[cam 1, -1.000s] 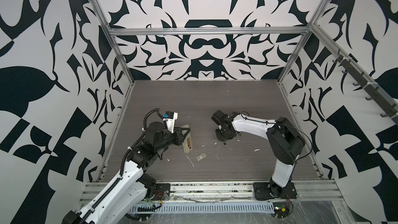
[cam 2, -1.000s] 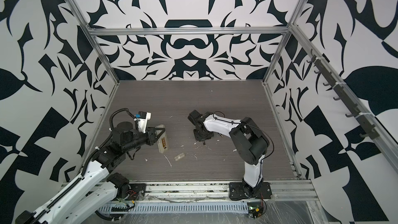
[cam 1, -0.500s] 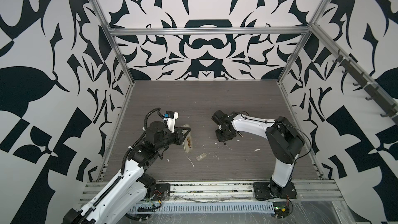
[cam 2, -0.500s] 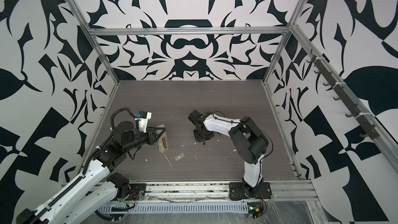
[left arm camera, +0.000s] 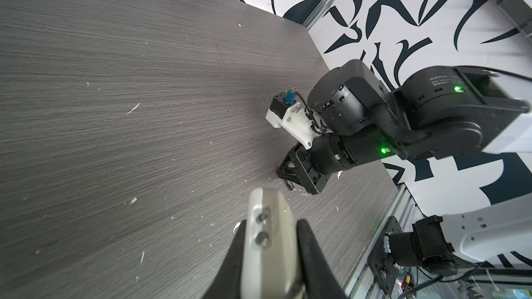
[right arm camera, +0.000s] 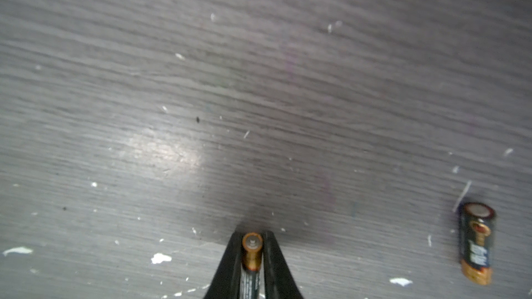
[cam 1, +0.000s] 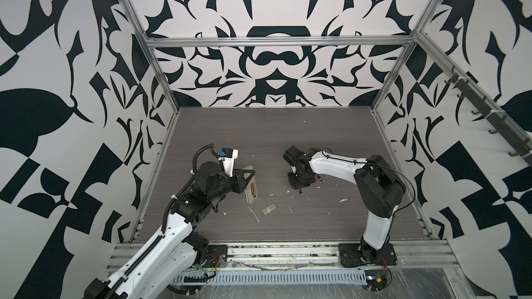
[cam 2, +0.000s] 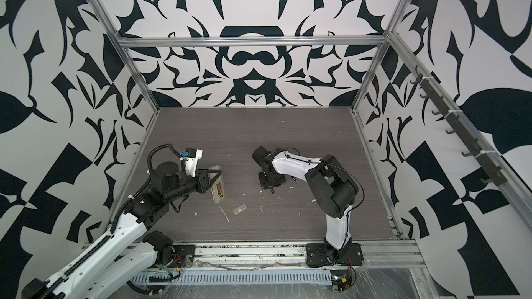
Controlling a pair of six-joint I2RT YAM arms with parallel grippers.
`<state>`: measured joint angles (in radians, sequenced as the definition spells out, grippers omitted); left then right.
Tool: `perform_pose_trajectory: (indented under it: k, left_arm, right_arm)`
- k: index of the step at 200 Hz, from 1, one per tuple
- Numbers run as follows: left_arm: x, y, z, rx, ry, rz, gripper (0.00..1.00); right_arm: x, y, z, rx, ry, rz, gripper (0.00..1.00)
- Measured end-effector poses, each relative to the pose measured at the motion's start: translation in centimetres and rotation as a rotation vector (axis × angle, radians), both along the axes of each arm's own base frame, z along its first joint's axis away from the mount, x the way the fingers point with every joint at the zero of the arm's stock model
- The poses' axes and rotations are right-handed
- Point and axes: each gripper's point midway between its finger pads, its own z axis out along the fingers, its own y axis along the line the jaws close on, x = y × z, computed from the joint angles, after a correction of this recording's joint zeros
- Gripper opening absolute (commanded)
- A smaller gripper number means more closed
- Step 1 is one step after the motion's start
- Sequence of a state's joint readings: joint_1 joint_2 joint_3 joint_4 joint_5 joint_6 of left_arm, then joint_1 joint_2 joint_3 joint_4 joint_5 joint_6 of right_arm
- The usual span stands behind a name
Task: Load the batteries into the remote control
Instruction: 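Lift the gripped AA battery off the table with the right gripper, then carry the battery with the right gripper toward the remote in the left gripper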
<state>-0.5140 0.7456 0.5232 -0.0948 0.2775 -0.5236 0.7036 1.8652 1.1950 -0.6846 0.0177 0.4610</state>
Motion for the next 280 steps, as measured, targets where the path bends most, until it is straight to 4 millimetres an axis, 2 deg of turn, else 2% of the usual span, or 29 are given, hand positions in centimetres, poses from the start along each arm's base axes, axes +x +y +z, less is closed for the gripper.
perform_pose_trajectory:
  k: [105,145,199,280]
  left_arm:
    - [-0.1,-0.2,-0.4,0.000,0.009,-0.011,0.03]
    - [0.0,-0.2,-0.1,-0.008,-0.004,-0.011,0.02]
    - [-0.2,0.0,1.0,-0.026,-0.041,-0.007,0.02]
    - [0.2,-0.3,0.5,-0.025,-0.030,-0.005,0.02]
  right_arm:
    - [0.2,0.0,-0.1,-0.020,0.061,0.038,0.15]
    - [0.2,0.0,-0.1,-0.020,0.074,0.049,0.10]
    - [0.2,0.0,-0.1,-0.013,0.070,0.048,0.03]
    - [0.2,0.3,0.4,0.063,0.018,0.058,0.00]
